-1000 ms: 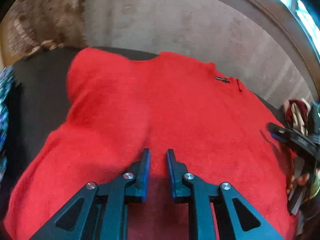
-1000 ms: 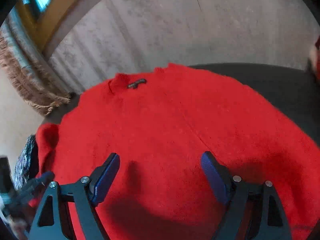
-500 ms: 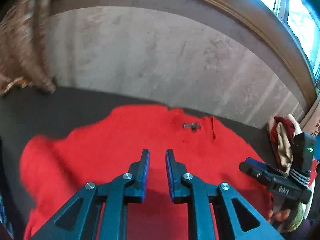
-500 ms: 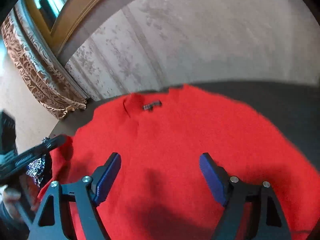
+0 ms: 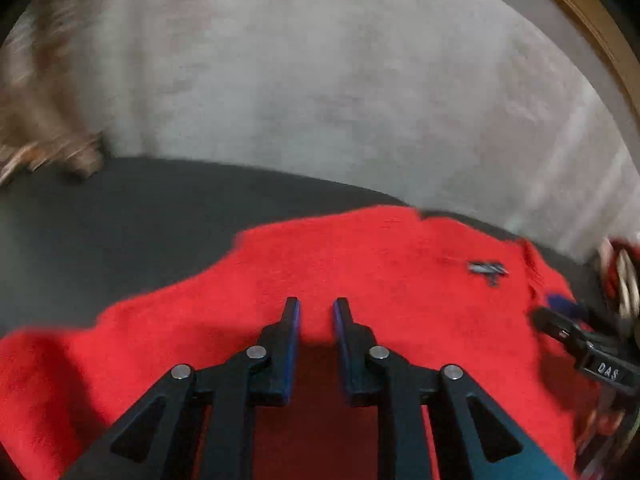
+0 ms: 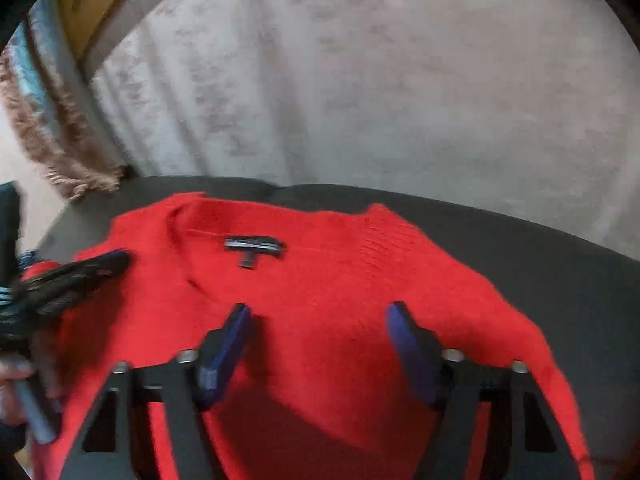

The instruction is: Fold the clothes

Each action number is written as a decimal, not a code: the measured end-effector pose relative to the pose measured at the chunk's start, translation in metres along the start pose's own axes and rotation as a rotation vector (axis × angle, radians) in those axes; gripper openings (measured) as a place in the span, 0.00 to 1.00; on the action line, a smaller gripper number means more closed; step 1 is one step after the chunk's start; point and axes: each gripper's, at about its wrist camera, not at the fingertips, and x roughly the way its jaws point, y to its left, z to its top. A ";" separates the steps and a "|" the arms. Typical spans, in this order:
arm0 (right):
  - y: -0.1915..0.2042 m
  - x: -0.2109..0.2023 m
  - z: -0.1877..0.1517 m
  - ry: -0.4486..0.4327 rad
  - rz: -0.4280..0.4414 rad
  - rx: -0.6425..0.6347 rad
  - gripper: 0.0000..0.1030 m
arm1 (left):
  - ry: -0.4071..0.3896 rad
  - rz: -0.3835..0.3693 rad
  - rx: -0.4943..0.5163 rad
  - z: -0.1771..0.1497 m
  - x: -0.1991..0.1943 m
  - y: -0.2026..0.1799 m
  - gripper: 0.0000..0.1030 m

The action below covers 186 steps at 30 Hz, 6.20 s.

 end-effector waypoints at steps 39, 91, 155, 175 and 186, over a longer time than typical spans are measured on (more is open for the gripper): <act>-0.223 -0.347 -0.234 -0.459 -0.305 0.710 0.48 | 0.079 -0.332 0.009 -0.168 -0.156 -0.019 0.16; 0.016 -0.149 -0.185 0.005 0.251 0.019 0.85 | 0.362 -0.371 0.006 -0.081 -0.078 -0.076 0.38; 0.000 -0.127 -0.048 0.080 0.232 -0.183 0.81 | 0.247 -0.547 -0.386 -0.096 -0.093 0.091 0.32; 0.047 -0.058 -0.056 0.354 0.106 -0.624 0.37 | 0.444 -0.403 -0.214 -0.072 -0.069 0.043 0.43; 0.043 -0.111 -0.031 0.141 -0.039 -0.589 0.10 | -0.001 -0.489 -0.322 -0.040 -0.147 0.072 0.00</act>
